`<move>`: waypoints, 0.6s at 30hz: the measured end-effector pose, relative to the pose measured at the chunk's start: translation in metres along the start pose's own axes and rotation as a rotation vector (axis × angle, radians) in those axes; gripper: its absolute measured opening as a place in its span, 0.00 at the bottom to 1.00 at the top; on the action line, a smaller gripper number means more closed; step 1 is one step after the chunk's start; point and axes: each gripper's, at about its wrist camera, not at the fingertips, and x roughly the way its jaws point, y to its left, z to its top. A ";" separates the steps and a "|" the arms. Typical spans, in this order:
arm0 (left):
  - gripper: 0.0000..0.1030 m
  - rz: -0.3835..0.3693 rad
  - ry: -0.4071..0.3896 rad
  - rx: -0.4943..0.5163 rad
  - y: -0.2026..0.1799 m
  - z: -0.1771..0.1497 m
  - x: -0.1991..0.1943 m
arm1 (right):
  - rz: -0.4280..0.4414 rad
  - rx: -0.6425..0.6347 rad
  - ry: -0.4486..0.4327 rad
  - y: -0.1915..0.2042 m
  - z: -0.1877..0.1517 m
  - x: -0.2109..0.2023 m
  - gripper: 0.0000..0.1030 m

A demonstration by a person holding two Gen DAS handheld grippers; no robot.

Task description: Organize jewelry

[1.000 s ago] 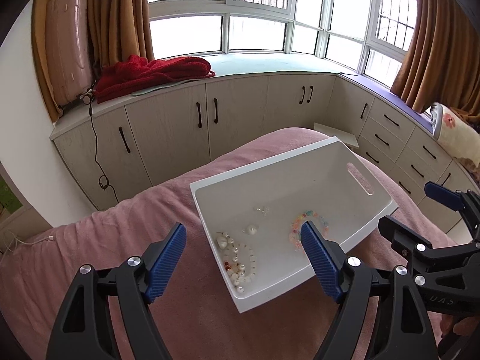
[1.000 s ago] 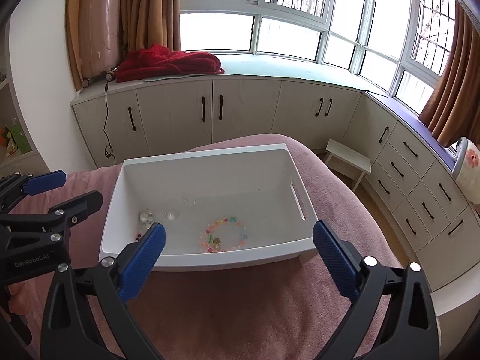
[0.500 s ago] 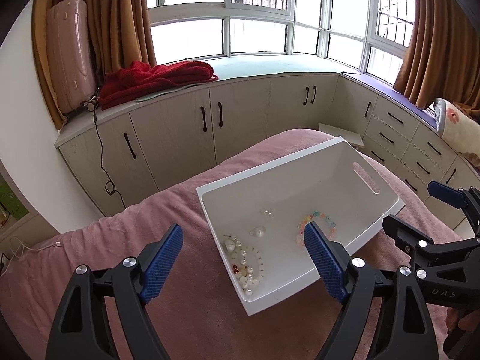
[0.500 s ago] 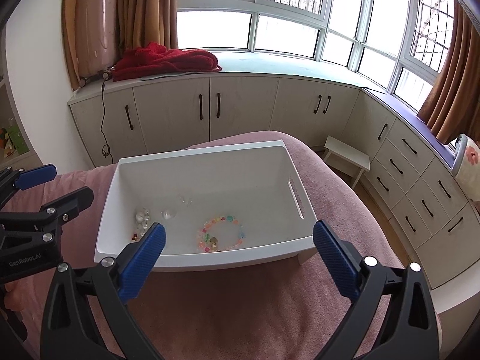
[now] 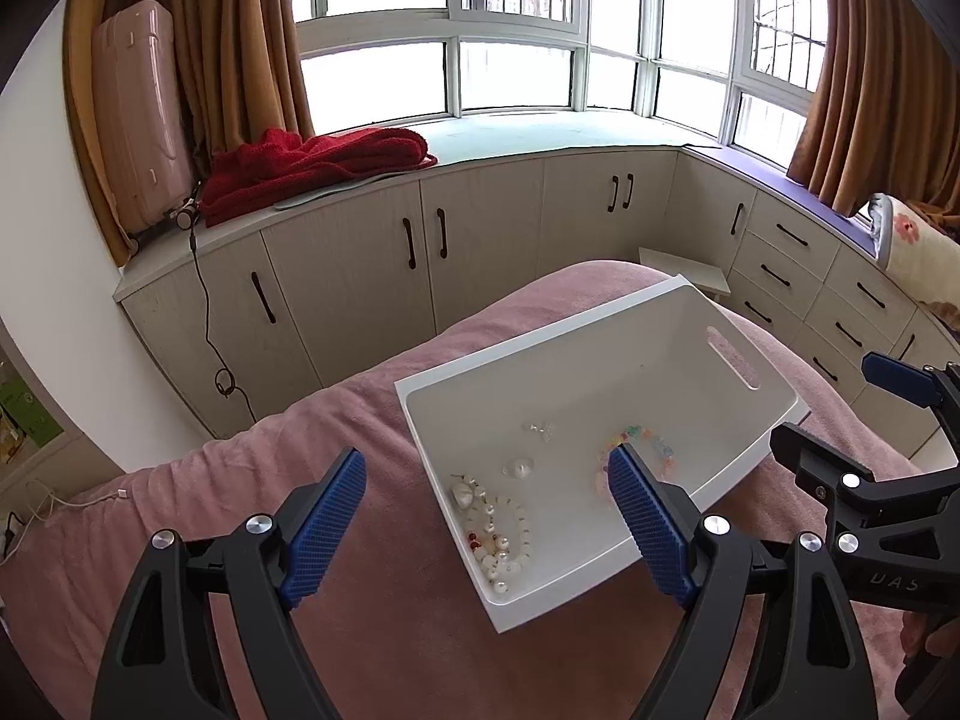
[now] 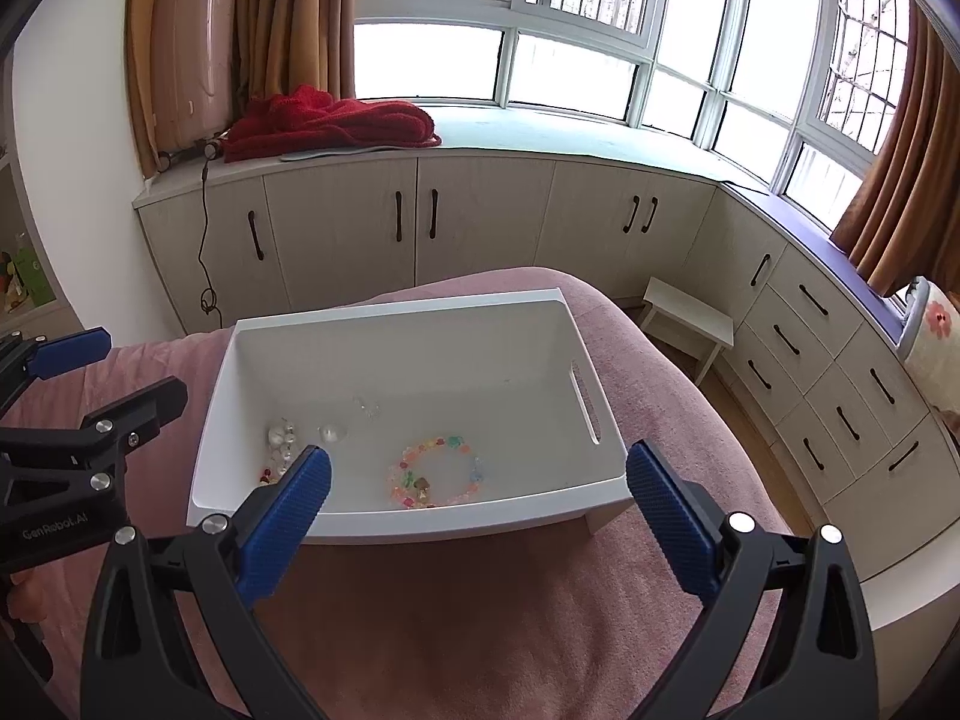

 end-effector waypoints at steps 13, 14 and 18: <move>0.82 0.032 -0.017 -0.001 0.004 -0.006 -0.001 | -0.012 0.000 -0.015 -0.003 0.000 -0.006 0.95; 0.82 0.035 -0.020 -0.004 0.004 -0.007 -0.002 | -0.014 0.003 -0.020 -0.004 -0.001 -0.007 0.95; 0.82 0.037 -0.063 -0.010 0.001 -0.009 -0.009 | -0.009 0.015 -0.053 -0.007 -0.005 -0.016 0.95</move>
